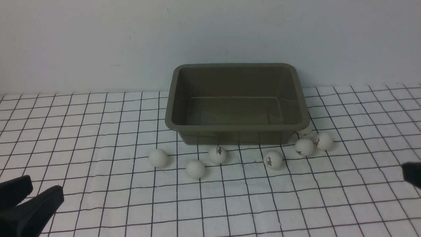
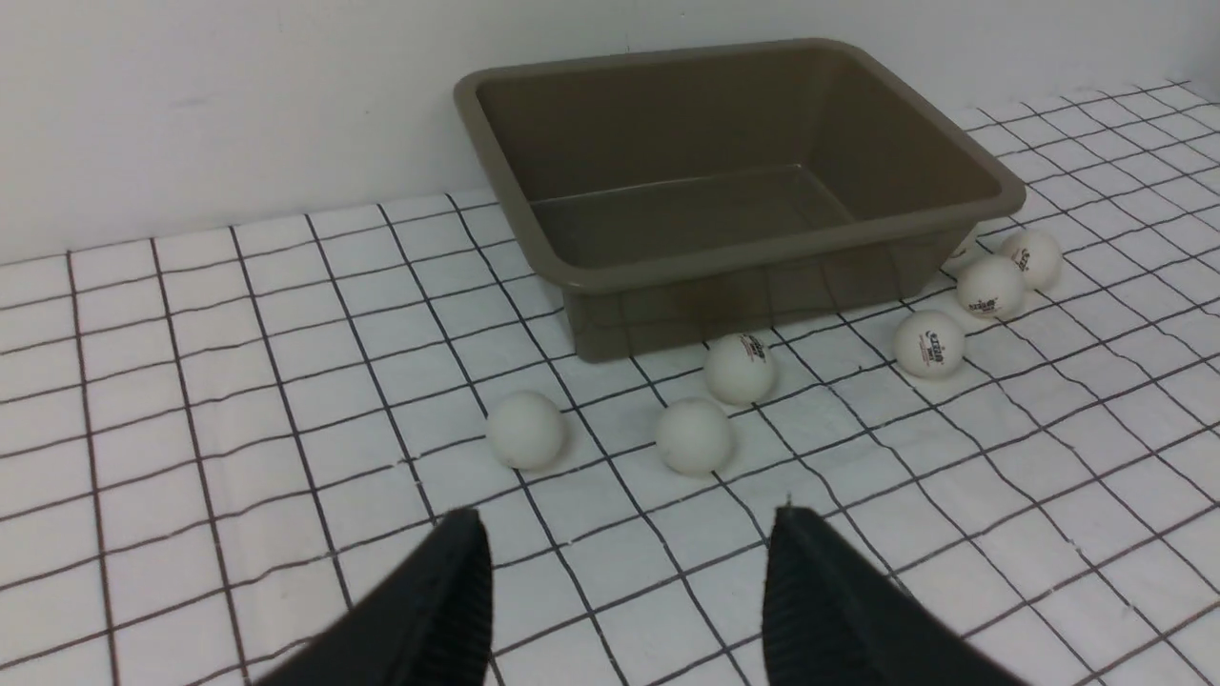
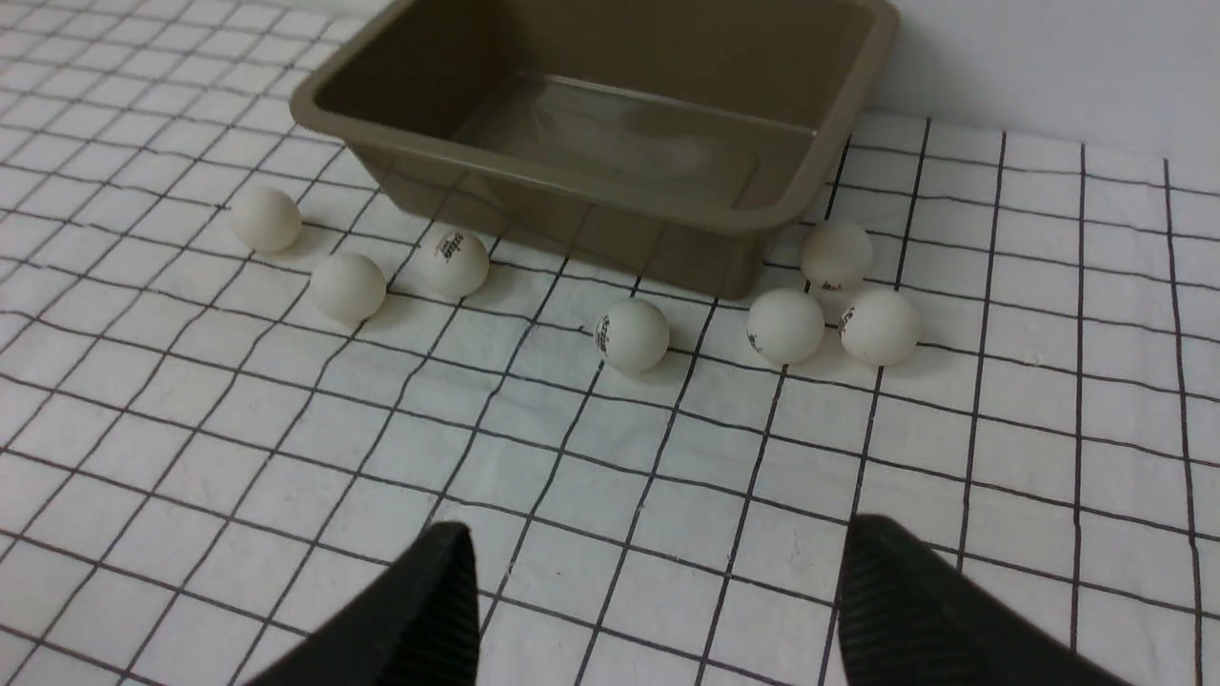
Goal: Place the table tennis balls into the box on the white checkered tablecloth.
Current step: 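Reach for and grasp a ping pong ball on the table, then release the ping pong ball into the bin and lift the gripper away, then reach for and grasp a ping pong ball on the table, then release the ping pong ball into the bin and lift the gripper away, then reach for and grasp a ping pong ball on the table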
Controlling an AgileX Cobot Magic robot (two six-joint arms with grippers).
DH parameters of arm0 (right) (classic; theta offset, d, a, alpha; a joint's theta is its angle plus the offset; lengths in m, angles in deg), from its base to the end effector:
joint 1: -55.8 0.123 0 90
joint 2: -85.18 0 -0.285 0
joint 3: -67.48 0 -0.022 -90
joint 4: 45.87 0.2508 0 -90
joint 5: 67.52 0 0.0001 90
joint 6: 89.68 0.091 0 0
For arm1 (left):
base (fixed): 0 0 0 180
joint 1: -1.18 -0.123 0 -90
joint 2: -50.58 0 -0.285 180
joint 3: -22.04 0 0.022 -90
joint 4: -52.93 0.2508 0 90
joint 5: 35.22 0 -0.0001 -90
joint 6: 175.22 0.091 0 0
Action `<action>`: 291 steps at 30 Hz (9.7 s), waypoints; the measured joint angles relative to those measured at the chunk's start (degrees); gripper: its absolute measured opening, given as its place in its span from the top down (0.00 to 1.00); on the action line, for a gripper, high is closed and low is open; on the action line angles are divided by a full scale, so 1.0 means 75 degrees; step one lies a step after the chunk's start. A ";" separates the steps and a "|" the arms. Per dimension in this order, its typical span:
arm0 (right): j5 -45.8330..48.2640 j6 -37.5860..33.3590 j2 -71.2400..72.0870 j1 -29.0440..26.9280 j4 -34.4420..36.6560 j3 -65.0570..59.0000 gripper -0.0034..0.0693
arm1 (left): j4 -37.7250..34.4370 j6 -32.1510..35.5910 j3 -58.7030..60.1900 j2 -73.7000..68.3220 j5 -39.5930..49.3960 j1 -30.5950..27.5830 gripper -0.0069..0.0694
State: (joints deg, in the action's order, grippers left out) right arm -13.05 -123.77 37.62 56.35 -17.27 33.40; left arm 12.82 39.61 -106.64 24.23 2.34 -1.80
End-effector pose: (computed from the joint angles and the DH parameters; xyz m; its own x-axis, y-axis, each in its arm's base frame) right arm 0.1140 0.0366 0.3349 -0.5638 -0.2672 -0.7815 -0.4758 0.8785 0.0430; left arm 0.0662 -0.0324 0.2984 -0.3045 0.0018 -0.9525 0.3308 0.9379 -0.1040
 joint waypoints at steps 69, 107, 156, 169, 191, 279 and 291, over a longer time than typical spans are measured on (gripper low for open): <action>-0.1909 -0.1172 -1.0047 0.0000 0.0982 0.4196 0.32 | 0.0003 0.0135 0.0000 -0.0016 -0.0264 0.0000 0.44; 0.0038 -0.1591 -0.9499 0.0000 0.2284 0.6430 0.46 | 0.0049 0.0128 0.0000 -0.0016 -0.0015 0.0000 0.44; 0.2087 -0.3642 -1.0019 -0.1058 0.0856 0.7360 0.20 | 0.0411 0.0128 0.0000 -0.0016 0.0204 0.0000 0.44; 0.1833 -0.5508 -1.0193 -0.1051 0.1117 0.6761 0.20 | 0.0723 0.0128 0.0000 -0.0016 0.0435 0.0000 0.44; 0.0236 -0.6774 -1.1295 -0.0576 0.2011 0.6753 0.24 | 0.0854 0.0128 0.0000 -0.0016 0.0825 0.0000 0.44; 0.0128 -0.5969 -1.0189 -0.0374 0.4074 0.6716 0.26 | 0.0862 0.0118 0.0000 -0.0016 0.1000 0.0000 0.44; 0.1587 -0.5072 -0.9191 -0.1616 0.2268 0.6716 0.27 | 0.0919 0.0118 0.0000 -0.0016 0.1000 0.0000 0.44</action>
State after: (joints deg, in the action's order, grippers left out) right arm -1.15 -161.81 -31.32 44.22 -0.26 83.77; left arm 19.71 40.49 -106.64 24.11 9.84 -1.80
